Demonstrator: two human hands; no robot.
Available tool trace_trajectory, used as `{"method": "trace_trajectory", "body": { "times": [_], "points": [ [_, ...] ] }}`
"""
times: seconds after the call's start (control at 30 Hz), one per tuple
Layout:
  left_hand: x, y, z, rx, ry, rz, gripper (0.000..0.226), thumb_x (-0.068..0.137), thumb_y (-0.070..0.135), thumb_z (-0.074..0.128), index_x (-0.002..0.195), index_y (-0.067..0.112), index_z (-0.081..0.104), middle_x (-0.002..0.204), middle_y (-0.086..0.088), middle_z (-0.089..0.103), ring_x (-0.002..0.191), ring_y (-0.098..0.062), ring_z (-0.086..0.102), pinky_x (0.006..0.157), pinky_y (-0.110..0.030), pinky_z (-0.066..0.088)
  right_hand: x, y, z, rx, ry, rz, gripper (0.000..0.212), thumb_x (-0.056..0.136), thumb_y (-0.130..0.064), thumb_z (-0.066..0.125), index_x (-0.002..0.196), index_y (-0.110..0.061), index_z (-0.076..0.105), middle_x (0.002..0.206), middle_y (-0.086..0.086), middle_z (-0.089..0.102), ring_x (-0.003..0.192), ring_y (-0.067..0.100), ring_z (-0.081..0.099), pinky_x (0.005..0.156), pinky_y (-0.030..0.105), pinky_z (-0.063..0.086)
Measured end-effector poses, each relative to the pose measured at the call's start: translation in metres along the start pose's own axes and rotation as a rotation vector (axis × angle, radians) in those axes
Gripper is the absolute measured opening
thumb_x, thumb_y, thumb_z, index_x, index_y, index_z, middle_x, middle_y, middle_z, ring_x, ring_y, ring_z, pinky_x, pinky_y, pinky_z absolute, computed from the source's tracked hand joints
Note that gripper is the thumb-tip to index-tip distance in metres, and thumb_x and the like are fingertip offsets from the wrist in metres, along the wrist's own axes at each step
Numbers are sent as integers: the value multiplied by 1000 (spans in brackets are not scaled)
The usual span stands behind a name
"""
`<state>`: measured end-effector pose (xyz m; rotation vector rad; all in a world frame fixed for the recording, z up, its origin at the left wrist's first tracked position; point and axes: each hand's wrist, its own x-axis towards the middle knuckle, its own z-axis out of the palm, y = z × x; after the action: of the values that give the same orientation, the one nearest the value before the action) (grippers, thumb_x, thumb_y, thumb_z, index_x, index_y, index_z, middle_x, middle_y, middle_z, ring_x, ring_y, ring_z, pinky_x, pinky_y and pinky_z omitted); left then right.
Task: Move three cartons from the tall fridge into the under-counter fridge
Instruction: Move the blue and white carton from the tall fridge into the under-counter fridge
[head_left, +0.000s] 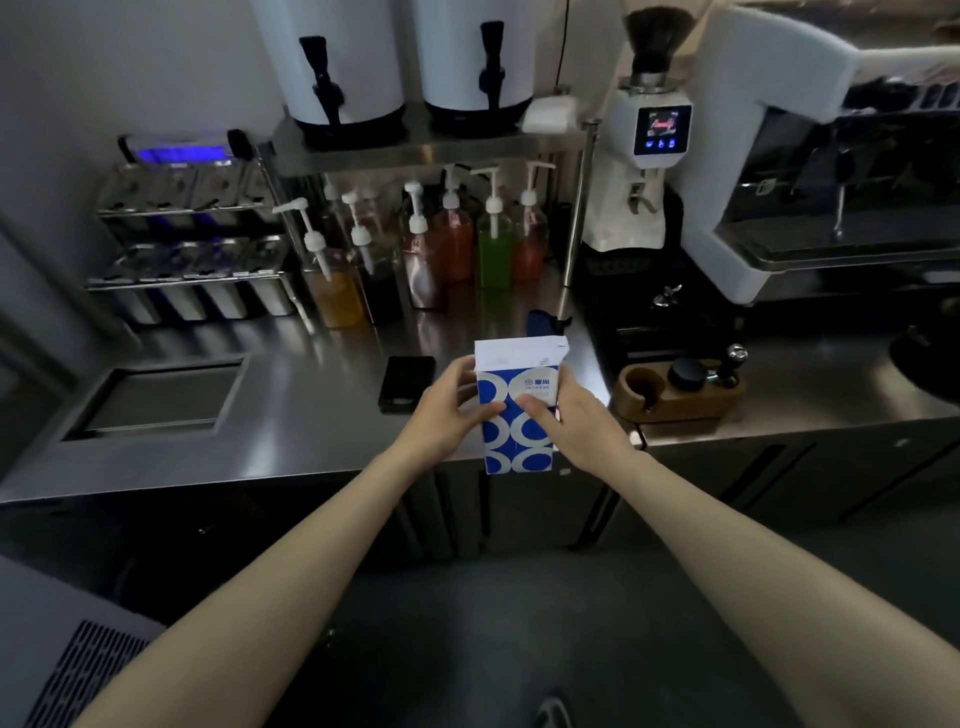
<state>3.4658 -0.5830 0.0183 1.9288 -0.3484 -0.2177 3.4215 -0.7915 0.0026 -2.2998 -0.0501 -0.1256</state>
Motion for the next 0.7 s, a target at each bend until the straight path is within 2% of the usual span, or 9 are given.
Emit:
{"method": "trace_trajectory", "body": {
  "times": [0.17, 0.33, 0.43, 0.53, 0.63, 0.7],
  "points": [
    [47, -12, 17, 48, 27, -49, 60, 86, 17, 81, 130, 38, 47, 121, 29, 58, 125, -3, 56, 97, -24, 55, 49, 41, -4, -136, -81, -31, 88, 80, -89, 26, 141, -27, 32, 136, -1, 64, 113, 21, 68, 78, 29, 59],
    [82, -28, 24, 79, 37, -93, 61, 85, 17, 83, 130, 37, 47, 119, 31, 59, 113, 11, 57, 87, -13, 55, 88, 67, 2, -184, -144, -28, 90, 80, -85, 25, 147, -25, 28, 138, 0, 63, 112, 24, 68, 77, 30, 56],
    [101, -42, 27, 92, 48, -108, 63, 85, 16, 82, 135, 32, 46, 136, 16, 61, 119, 3, 57, 90, -18, 56, 104, 82, 10, -163, -171, 5, 94, 77, -87, 23, 148, -26, 28, 140, -1, 62, 114, 24, 68, 79, 31, 58],
    [116, -56, 29, 115, 34, -118, 64, 86, 14, 81, 137, 29, 45, 144, 6, 60, 121, 1, 56, 87, -15, 55, 117, 96, 22, -157, -192, 43, 94, 77, -87, 23, 150, -29, 28, 142, -2, 60, 115, 23, 68, 76, 25, 55],
    [127, -70, 30, 100, 23, -151, 66, 85, 10, 81, 140, 23, 46, 145, 1, 58, 132, -11, 56, 102, -32, 55, 129, 107, 31, -157, -219, 72, 97, 74, -91, 21, 150, -32, 26, 140, -3, 62, 113, 23, 69, 75, 23, 53],
    [137, -78, 29, 85, 2, -174, 67, 84, 7, 81, 140, 20, 46, 146, -1, 58, 135, -15, 55, 107, -36, 53, 138, 114, 38, -174, -228, 97, 97, 74, -91, 20, 150, -32, 26, 137, -3, 64, 110, 21, 70, 74, 25, 55]
  ]
}}
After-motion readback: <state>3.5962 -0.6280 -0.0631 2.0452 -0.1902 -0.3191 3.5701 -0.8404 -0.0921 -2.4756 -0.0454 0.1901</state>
